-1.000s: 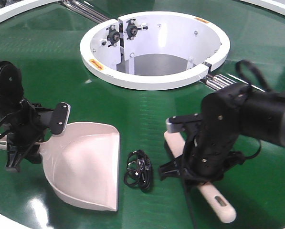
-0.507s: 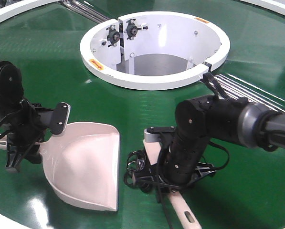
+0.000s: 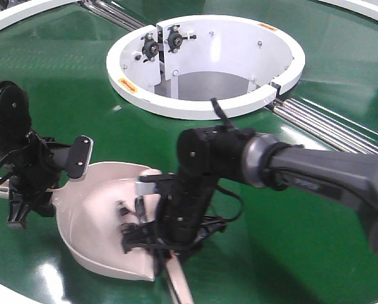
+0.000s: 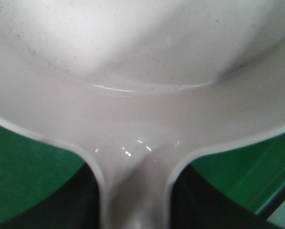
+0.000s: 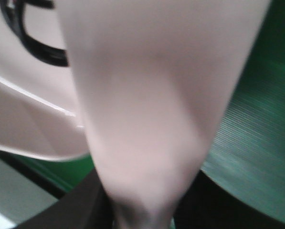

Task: Clean and inspect green conveyor with broom and dustpan
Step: 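Sweep the black cable into the dustpan with the held brush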

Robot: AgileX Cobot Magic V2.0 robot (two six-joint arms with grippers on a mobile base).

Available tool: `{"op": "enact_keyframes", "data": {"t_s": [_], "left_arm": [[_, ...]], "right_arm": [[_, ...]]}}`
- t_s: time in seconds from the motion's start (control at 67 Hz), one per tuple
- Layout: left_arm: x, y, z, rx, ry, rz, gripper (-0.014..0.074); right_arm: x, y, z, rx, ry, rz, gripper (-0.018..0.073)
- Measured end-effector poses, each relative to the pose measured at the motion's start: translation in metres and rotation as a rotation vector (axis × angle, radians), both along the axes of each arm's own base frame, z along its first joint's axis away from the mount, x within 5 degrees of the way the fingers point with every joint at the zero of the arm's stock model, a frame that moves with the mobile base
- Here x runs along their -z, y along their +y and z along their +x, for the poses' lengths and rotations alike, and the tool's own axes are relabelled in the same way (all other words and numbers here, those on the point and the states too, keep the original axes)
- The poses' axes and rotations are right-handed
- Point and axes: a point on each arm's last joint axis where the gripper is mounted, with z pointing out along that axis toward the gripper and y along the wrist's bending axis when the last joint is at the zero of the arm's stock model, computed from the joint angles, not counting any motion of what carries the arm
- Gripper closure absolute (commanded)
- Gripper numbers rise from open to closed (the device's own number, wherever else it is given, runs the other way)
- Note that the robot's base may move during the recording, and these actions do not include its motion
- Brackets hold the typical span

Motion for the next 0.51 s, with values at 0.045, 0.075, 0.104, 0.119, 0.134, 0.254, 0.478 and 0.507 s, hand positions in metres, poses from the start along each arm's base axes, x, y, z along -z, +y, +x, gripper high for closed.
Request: {"op": "enact_keyframes", "data": {"t_s": [0.045, 0.075, 0.104, 0.119, 0.134, 0.254, 0.478, 0.507], "left_arm": [[0.000, 0.000, 0.000, 0.000, 0.000, 0.000, 0.0603], [0.000, 0.000, 0.000, 0.000, 0.000, 0.000, 0.0603], [0.000, 0.000, 0.000, 0.000, 0.000, 0.000, 0.0603], [0.000, 0.000, 0.000, 0.000, 0.000, 0.000, 0.0603], [0.000, 0.000, 0.000, 0.000, 0.000, 0.000, 0.0603], [0.000, 0.000, 0.000, 0.000, 0.000, 0.000, 0.0603], [0.000, 0.000, 0.000, 0.000, 0.001, 0.000, 0.0603], [0.001, 0.000, 0.000, 0.000, 0.002, 0.000, 0.0603]], "right_arm": [[-0.003, 0.009, 0.001, -0.014, -0.007, 0.029, 0.0564], [-0.006, 0.013, 0.002, -0.022, -0.016, 0.045, 0.0564], [-0.008, 0.017, 0.002, -0.030, -0.021, 0.058, 0.0564], [-0.009, 0.020, 0.003, -0.034, -0.024, 0.066, 0.0564], [-0.012, 0.022, 0.003, -0.035, -0.027, 0.079, 0.0564], [-0.024, 0.029, 0.008, -0.043, -0.063, 0.118, 0.0564], [-0.033, 0.028, 0.015, -0.069, -0.129, 0.103, 0.0564], [-0.033, 0.026, 0.016, -0.076, -0.146, 0.086, 0.0562]]}}
